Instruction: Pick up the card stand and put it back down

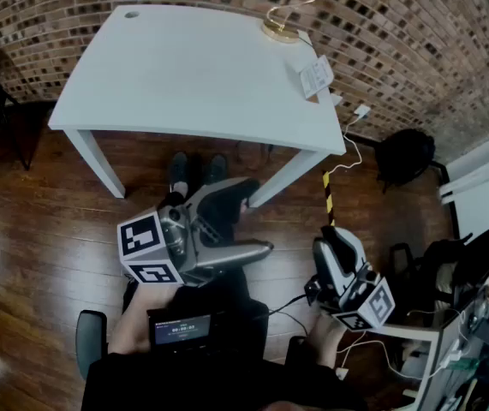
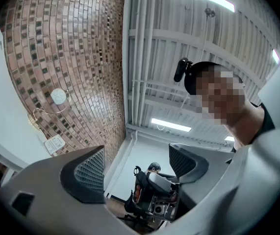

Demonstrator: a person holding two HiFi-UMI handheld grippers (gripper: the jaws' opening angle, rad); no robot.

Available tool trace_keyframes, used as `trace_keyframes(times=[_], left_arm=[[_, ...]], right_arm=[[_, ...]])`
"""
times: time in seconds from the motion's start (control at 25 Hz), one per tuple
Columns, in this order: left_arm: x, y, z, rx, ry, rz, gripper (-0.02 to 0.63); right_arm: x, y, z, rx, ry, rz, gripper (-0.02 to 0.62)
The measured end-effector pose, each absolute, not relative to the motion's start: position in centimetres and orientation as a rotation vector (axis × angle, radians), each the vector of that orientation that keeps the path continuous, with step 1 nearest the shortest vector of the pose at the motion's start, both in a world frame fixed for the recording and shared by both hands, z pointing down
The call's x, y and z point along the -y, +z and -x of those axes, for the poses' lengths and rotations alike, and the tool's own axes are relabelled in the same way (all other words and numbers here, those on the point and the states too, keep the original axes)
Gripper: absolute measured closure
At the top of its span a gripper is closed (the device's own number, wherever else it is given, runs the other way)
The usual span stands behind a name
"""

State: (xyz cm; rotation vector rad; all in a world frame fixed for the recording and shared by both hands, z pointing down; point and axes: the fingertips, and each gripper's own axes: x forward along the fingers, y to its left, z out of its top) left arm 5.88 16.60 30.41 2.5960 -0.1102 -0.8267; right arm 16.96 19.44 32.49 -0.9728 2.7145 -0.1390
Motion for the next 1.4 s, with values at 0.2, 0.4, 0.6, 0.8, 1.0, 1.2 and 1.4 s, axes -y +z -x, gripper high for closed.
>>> trace_keyframes(times=[0.2, 0.4, 0.6, 0.8, 1.0, 1.2, 1.4], left_arm=[[-13.8, 31.1, -5.1, 0.137, -0.845, -2.607, 0.204], [-12.5, 30.6, -5.3, 0.142, -0.836, -2.622, 0.204], [-11.0, 29.9, -5.6, 0.158, -0.832, -2.642, 0.204], [-9.6, 29.4, -5.6, 0.191, -0.824, -2.674, 0.204], [-7.9, 28.4, -5.2, 0.228, -0.831, -2.700, 0.204], [-6.0, 27.9, -5.5, 0.257, -0.810, -2.736, 0.204], [-4.0, 27.0, -5.7, 0.266, -0.793, -2.777, 0.204]], right_arm=[[-16.7, 33.5, -17.4, -2.710, -0.110, 0.999, 0.485], [-15.5, 33.0, -18.5, -2.698, -0.081, 1.043, 0.486], [-13.8, 32.3, -18.7, -2.706, -0.052, 1.040, 0.486], [-11.9, 31.7, -18.4, -2.716, -0.015, 1.019, 0.486], [-9.1, 31.0, -18.6, -2.729, 0.024, 1.052, 0.486], [-5.9, 30.2, -19.1, -2.723, 0.085, 1.095, 0.485], [-3.1, 29.1, -19.2, -2.718, 0.153, 1.121, 0.485]])
